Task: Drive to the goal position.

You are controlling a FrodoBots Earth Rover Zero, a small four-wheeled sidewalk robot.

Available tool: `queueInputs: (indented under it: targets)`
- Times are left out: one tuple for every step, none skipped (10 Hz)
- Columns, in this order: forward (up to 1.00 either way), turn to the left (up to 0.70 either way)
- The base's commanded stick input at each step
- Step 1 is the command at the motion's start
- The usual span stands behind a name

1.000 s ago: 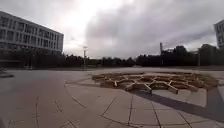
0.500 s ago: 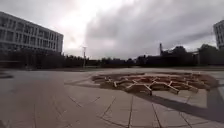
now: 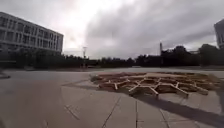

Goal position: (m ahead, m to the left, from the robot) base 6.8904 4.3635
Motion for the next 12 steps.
queueInputs:
  targets:
    - [0.7, 0.35]
    - [0.7, 0.35]
    - [0.7, 0.35]
    - [0.7, 0.35]
    - [0.5, 0.02]
    - [0.1, 0.0]
    - [0.0, 0.0]
    - [-0.13, 0.0]
    - [-0.7, 0.0]
    - [-0.7, 0.0]
    - [-0.7, 0.0]
    - [-0.7, 0.0]
